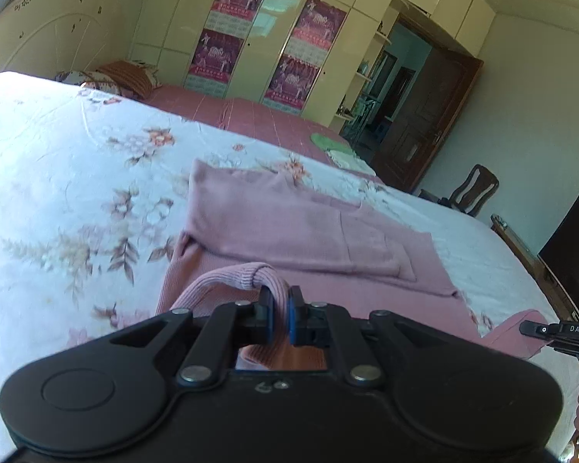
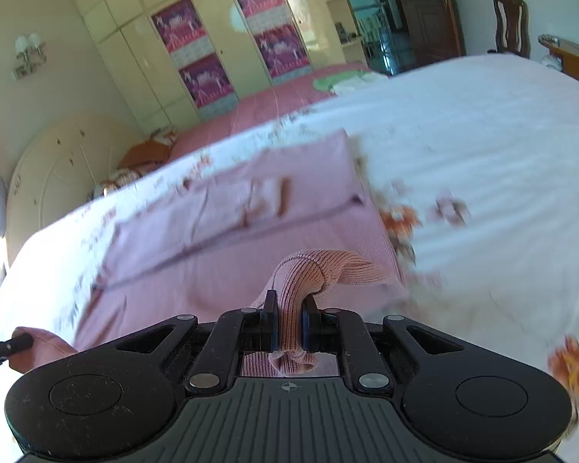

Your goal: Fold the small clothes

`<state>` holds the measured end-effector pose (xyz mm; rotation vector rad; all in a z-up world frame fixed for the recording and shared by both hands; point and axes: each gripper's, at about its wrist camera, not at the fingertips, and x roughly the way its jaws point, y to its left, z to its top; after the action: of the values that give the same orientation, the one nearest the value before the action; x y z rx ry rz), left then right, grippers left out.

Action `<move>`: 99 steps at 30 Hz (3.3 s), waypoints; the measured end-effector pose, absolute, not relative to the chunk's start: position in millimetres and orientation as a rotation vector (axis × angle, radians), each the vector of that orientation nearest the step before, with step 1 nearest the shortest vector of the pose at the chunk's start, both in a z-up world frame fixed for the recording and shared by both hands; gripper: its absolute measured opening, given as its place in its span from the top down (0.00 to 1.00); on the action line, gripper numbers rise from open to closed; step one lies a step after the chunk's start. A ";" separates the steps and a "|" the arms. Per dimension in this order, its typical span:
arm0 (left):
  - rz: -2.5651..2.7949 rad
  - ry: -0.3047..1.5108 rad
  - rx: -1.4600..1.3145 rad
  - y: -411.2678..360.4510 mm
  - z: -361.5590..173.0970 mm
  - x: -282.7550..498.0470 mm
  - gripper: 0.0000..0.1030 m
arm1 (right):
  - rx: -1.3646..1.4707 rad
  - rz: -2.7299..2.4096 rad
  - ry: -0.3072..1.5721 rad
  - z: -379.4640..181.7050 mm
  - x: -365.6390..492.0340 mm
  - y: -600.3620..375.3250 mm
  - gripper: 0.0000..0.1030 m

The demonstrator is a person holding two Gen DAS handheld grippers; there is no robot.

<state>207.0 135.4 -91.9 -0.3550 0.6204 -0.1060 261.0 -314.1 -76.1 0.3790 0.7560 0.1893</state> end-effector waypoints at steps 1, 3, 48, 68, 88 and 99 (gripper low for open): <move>-0.103 0.602 -0.353 135.3 -88.6 218.3 0.94 | 0.383 0.189 0.744 -72.9 273.1 -313.7 0.90; -0.092 0.568 -0.351 135.6 -85.8 246.3 0.94 | 0.385 0.183 0.721 -70.0 305.6 -314.0 0.90; 0.043 0.796 -0.068 147.1 -183.7 505.0 0.95 | -0.022 0.183 0.843 -193.2 593.7 -265.1 0.76; 0.254 0.664 -0.140 156.2 -193.8 494.7 0.96 | 0.076 -0.002 0.778 -198.4 596.5 -280.3 0.91; 0.107 0.730 0.038 111.8 -198.7 389.7 0.71 | -0.091 0.168 0.803 -188.0 481.4 -233.7 0.80; 0.163 0.744 0.003 128.9 -190.5 365.4 0.79 | -0.229 0.029 0.836 -206.1 467.9 -268.2 0.77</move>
<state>365.4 128.9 -190.5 0.0027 0.7442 0.1628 467.9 -268.2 -206.1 -0.2289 0.8364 0.0289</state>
